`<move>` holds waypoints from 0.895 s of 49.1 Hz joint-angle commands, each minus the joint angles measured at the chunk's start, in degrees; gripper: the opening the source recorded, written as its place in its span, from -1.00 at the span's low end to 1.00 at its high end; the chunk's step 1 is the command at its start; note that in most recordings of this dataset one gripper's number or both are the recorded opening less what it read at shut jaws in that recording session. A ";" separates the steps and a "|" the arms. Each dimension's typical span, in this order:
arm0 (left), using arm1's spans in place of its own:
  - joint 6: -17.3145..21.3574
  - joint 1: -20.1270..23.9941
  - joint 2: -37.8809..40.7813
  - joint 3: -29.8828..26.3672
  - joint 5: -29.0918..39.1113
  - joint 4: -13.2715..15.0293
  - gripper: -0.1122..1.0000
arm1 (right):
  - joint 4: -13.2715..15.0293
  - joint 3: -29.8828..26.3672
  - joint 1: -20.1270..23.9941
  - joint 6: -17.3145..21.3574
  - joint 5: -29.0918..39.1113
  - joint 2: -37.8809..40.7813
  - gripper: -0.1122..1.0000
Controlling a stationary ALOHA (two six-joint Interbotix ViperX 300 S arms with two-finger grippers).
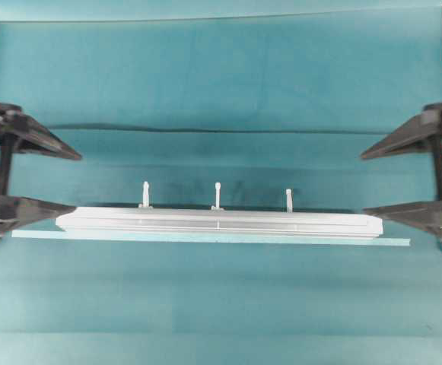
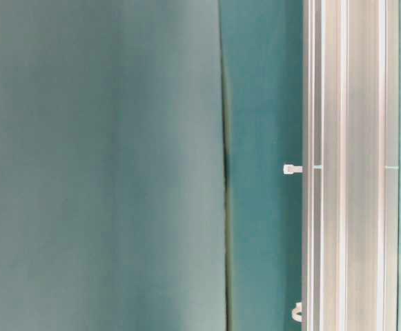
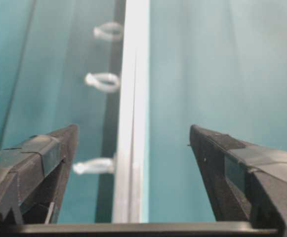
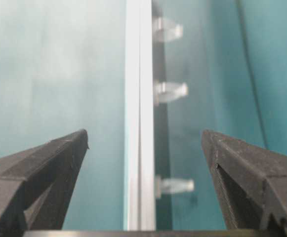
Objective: Lift the large metal rail with both hands.
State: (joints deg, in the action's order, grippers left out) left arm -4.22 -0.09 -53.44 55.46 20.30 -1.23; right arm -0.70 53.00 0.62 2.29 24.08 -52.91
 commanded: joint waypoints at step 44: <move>-0.18 -0.09 -13.45 -2.81 -0.35 -0.09 0.87 | -0.44 2.29 0.09 0.35 -5.10 -14.24 0.91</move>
State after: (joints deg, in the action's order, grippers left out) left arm -4.31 -0.18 -67.15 54.32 20.30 -1.23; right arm -1.05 55.55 0.62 2.29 19.69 -67.50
